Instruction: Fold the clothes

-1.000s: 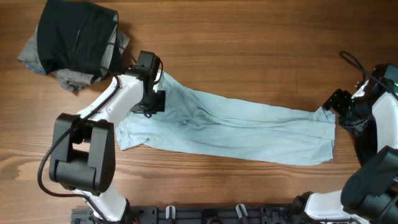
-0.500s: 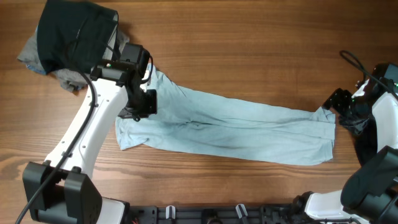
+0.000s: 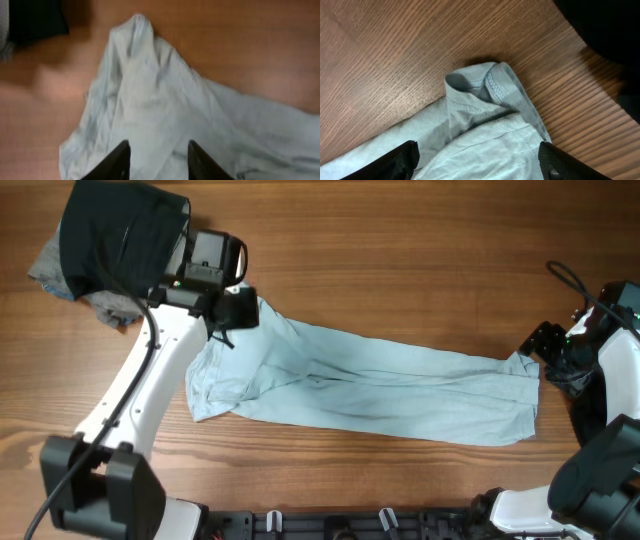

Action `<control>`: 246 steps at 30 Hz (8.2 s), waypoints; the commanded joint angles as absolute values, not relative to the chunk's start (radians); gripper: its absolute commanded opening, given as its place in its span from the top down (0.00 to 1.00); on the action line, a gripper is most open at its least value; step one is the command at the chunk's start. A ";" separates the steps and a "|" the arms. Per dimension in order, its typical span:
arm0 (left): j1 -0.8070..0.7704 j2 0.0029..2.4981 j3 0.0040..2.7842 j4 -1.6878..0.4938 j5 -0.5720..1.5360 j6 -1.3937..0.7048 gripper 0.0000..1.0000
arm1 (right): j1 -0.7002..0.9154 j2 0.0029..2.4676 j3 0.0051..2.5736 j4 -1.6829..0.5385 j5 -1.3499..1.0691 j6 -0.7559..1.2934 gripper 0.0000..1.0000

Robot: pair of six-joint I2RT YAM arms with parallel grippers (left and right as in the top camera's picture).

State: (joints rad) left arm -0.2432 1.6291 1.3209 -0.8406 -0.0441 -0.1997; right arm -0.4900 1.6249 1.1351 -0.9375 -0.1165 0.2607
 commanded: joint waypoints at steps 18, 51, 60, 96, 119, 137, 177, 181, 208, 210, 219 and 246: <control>-0.104 1.980 1.326 -0.578 -0.073 -0.083 0.96 | -0.494 1.629 1.130 -0.936 -0.132 0.262 0.19; 0.171 1.979 1.207 -0.823 -0.073 -0.238 0.96 | -0.494 1.629 1.097 -0.946 -0.136 0.234 0.17; 0.249 1.979 1.207 -0.843 -0.068 -0.274 0.82 | -0.493 1.631 0.821 -0.780 -0.300 0.228 0.11; 0.249 1.979 1.207 -0.823 -0.035 -0.270 0.58 | -0.385 1.666 0.947 -0.745 -0.302 0.176 0.38; 0.249 1.979 1.207 -0.812 -0.035 -0.270 0.55 | -0.384 1.502 1.031 -0.936 -0.309 0.075 0.57; 0.249 1.979 1.207 -0.816 -0.035 -0.270 0.53 | -0.379 1.580 0.942 -1.019 -0.051 0.343 0.96; 0.249 1.540 1.250 -0.913 0.355 -0.115 0.34 | -0.485 1.774 0.819 -0.760 -0.432 0.164 0.96; 0.249 1.540 1.250 -0.910 0.347 -0.115 0.34 | -0.515 1.765 1.007 -0.823 -0.429 0.186 0.96; 0.249 1.540 1.250 -0.906 0.347 -0.115 0.34 | 0.252 1.830 1.346 -1.017 -0.255 0.372 0.96; 0.249 1.540 1.250 -0.906 0.347 -0.115 0.34 | 0.286 1.851 1.346 -1.018 -0.258 0.403 0.96; 0.249 1.540 1.250 -0.906 0.347 -0.115 0.31 | 0.354 1.879 1.352 -0.923 -0.505 0.327 0.45; 0.010 1.716 0.843 -0.654 0.374 -0.112 0.01 | 0.253 1.782 1.262 -0.852 -0.339 0.385 0.95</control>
